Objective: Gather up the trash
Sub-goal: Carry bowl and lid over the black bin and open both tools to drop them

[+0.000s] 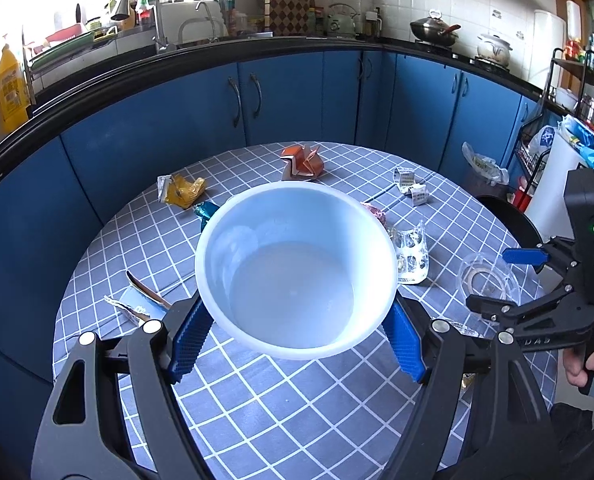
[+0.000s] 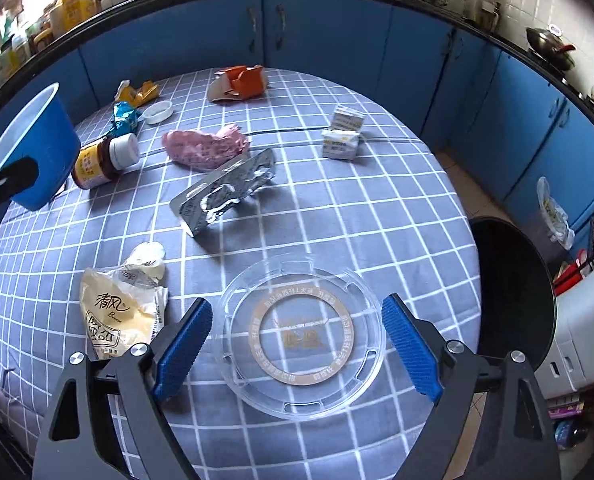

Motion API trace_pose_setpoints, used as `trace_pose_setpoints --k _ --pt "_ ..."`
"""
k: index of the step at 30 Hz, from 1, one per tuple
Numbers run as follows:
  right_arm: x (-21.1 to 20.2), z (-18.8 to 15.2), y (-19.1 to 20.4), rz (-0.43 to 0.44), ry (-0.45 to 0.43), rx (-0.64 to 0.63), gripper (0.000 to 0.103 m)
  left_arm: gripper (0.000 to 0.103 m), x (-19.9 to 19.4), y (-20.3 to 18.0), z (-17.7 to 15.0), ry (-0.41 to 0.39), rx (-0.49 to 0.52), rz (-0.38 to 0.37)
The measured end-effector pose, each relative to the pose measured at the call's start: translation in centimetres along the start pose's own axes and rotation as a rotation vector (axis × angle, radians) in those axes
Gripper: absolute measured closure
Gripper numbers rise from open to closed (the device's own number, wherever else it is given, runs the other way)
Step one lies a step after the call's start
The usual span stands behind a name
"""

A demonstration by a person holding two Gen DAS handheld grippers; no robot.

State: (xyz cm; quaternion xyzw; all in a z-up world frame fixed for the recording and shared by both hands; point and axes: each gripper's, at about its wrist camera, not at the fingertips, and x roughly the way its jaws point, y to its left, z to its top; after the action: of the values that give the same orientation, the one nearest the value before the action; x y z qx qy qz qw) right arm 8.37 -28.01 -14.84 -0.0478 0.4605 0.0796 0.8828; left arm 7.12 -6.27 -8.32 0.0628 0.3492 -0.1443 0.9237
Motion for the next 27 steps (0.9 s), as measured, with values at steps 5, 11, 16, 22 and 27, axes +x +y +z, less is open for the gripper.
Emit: trace_pose_setpoints --k 5,11,16,22,27 --pt "0.2 -0.2 -1.1 -0.017 0.024 0.028 0.012 0.027 0.2 -0.4 0.1 0.002 0.006 -0.005" --pt "0.9 -0.8 -1.7 -0.016 0.048 0.049 0.01 0.027 0.2 -0.9 0.2 0.004 0.012 -0.012" --pt "0.4 -1.1 -1.6 -0.023 0.02 0.045 0.017 0.027 0.2 -1.1 0.3 0.003 0.018 -0.011" --pt "-0.8 -0.6 -1.6 -0.042 -0.03 0.015 0.018 0.027 0.2 -1.8 0.8 0.0 0.032 -0.015" --pt "-1.4 -0.1 -2.2 -0.047 -0.053 0.016 0.018 0.027 0.4 -3.2 1.5 -0.006 0.066 -0.022"
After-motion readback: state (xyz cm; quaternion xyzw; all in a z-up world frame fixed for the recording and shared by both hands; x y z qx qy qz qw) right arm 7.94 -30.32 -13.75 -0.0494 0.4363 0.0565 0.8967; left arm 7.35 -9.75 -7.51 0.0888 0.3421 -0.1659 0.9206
